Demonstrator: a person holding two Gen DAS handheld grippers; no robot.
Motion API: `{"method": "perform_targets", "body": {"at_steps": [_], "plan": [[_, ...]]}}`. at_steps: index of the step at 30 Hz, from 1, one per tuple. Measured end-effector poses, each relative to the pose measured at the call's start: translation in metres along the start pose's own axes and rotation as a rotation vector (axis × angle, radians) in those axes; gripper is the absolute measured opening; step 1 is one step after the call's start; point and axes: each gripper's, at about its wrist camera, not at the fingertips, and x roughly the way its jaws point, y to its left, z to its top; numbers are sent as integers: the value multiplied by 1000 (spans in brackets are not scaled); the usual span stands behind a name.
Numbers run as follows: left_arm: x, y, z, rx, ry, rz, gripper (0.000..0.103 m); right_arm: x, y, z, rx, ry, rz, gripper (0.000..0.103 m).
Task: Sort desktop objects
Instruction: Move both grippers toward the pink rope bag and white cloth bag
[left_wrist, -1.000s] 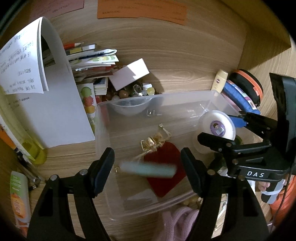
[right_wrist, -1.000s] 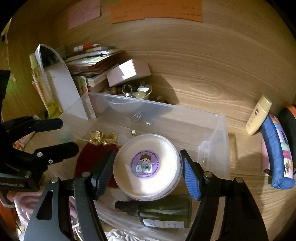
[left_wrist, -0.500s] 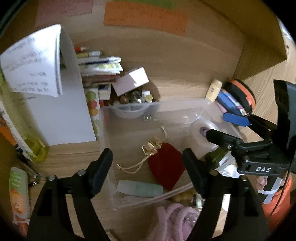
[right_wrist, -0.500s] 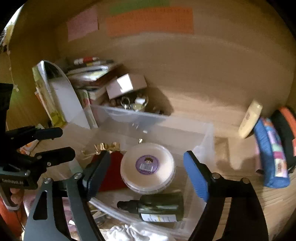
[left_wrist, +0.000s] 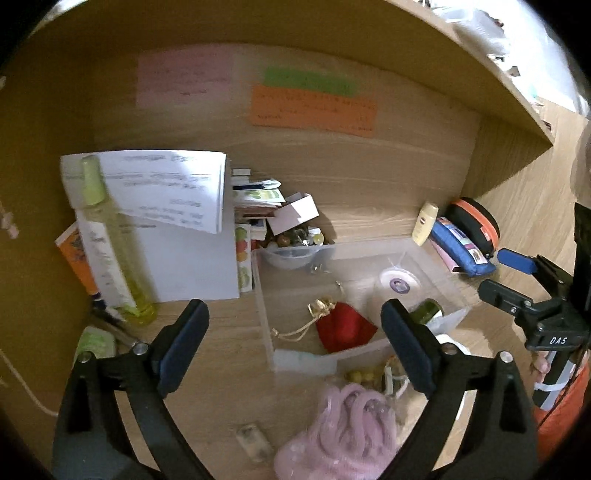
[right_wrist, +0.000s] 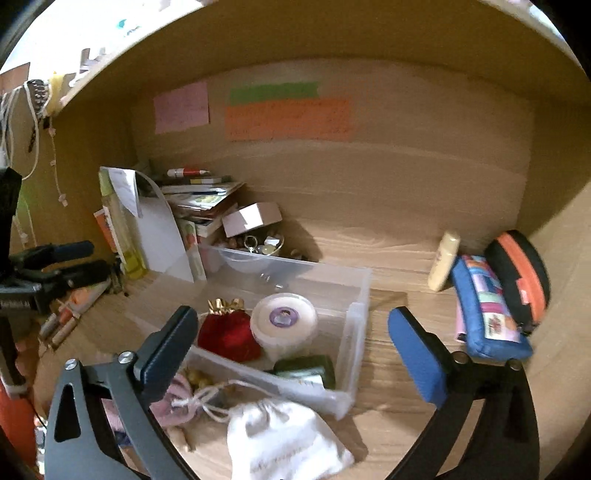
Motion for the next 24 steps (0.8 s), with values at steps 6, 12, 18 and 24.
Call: {"method": "perform_targets", "body": {"at_steps": [6,12,18,24], "plan": [[-8,-11,-17,61,44,5,96,-20,3,-22,-35,6,-21,103],[16,-31,-42,169,192,-3,96,-19,3,-49,-55,67,-33,103],[27,-47,-58,234,302,-75,96,-12,6,-77,-47,136,-3,103],[51,-61,-68,312,417,-69,96,1,10,-92,-78,203,-2,103]]}}
